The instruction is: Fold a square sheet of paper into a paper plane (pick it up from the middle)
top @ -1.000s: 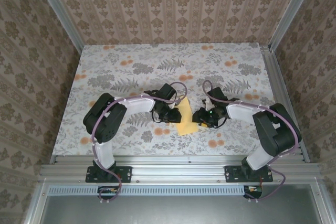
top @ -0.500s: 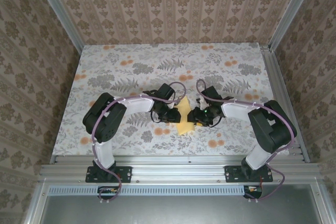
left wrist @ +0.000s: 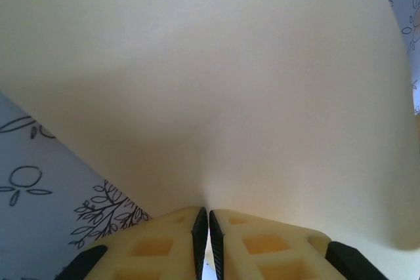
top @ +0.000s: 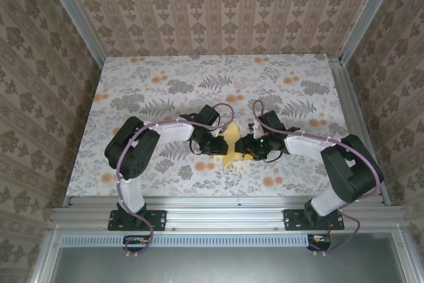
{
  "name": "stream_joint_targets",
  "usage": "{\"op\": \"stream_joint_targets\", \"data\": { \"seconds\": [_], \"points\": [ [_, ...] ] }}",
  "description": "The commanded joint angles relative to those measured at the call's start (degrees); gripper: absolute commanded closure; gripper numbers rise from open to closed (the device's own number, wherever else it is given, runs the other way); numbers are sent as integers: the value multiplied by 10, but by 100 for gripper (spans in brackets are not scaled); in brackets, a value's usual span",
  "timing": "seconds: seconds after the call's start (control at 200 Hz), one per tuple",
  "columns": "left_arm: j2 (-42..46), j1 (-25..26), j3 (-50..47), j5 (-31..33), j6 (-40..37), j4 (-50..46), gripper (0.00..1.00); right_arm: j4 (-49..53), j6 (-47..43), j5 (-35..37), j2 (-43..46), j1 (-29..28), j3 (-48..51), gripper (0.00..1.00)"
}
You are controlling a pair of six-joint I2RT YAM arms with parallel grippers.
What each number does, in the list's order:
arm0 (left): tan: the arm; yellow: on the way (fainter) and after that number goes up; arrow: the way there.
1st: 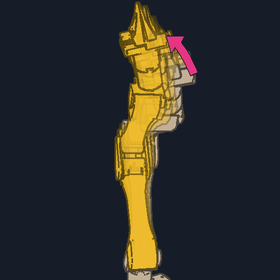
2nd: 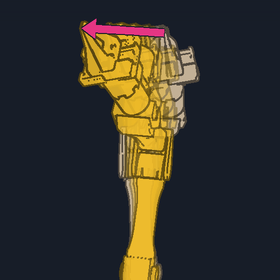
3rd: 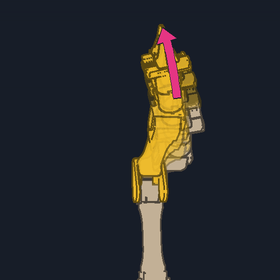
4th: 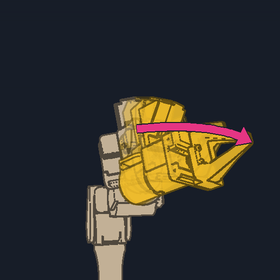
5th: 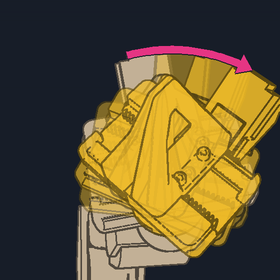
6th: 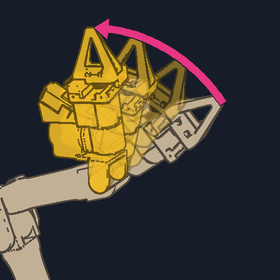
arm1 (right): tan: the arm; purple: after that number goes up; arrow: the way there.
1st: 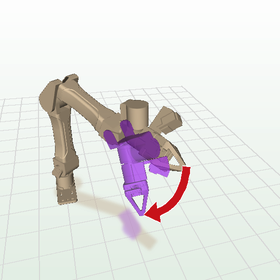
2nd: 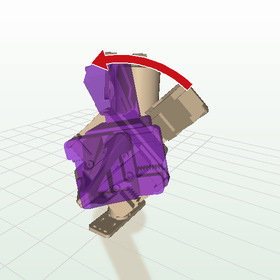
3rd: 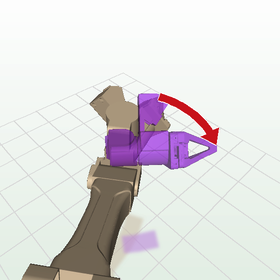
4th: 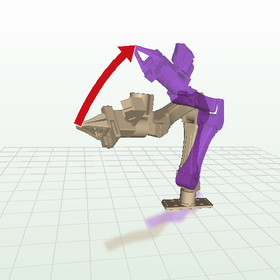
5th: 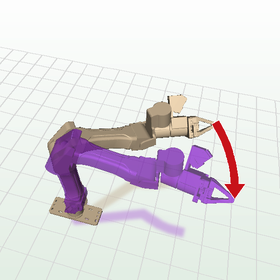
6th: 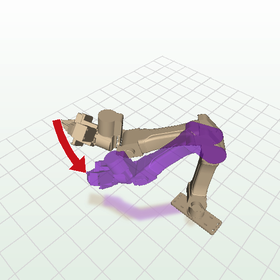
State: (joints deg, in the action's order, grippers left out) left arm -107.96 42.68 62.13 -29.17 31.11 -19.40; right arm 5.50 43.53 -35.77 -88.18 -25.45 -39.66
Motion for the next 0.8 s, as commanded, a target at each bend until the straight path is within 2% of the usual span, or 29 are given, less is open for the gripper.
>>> {"op": "stream_joint_targets", "data": {
  "seconds": [0.0,0.205,0.645,0.795],
  "points": [
    [-28,-4,-21,18,-19,-9,78,-26,29,-24,28,1,27,51],
    [-26,-5,-20,17,-19,-12,78,-74,63,-43,45,11,62,52],
    [-26,-5,-9,14,-24,-22,78,-34,41,-39,77,42,73,56],
    [-25,-5,-6,13,-24,-23,78,-30,35,-44,63,42,62,65]
  ]
}}
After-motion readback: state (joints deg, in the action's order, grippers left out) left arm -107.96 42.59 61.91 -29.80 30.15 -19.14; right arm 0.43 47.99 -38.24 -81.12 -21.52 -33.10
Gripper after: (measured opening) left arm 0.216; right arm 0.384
